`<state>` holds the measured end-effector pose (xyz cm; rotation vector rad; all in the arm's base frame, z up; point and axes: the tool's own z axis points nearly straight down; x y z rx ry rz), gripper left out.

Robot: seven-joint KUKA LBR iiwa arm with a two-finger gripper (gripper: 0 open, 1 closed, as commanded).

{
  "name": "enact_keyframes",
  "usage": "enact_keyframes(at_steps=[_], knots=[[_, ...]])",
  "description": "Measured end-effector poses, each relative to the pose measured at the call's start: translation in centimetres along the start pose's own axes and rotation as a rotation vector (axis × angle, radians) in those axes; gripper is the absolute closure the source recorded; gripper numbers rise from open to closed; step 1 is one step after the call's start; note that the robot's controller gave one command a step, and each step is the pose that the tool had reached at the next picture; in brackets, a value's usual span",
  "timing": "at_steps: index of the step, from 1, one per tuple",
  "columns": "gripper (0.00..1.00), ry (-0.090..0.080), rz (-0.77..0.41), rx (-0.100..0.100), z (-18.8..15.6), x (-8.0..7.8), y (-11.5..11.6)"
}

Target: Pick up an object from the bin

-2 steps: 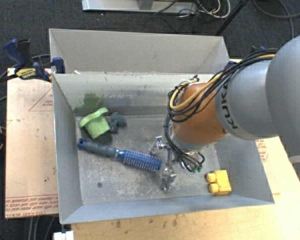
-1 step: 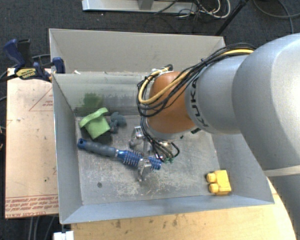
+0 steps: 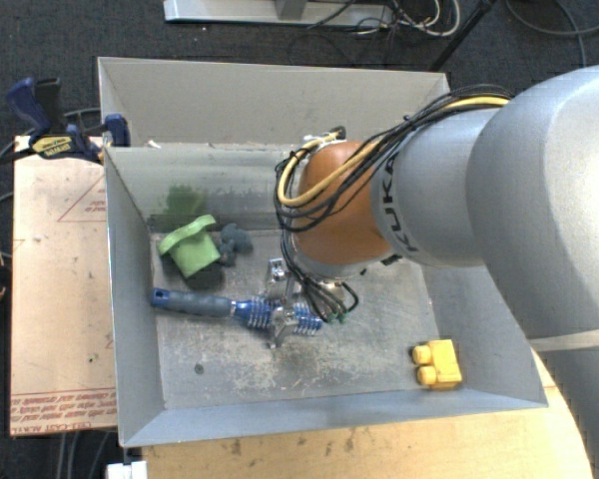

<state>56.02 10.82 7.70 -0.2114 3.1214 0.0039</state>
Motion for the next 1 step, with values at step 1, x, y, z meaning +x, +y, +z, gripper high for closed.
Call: enact_keyframes(at_steps=[1], knots=[[1.0, 0.004, -0.079, 0.001, -16.73, -0.19, -1.54]])
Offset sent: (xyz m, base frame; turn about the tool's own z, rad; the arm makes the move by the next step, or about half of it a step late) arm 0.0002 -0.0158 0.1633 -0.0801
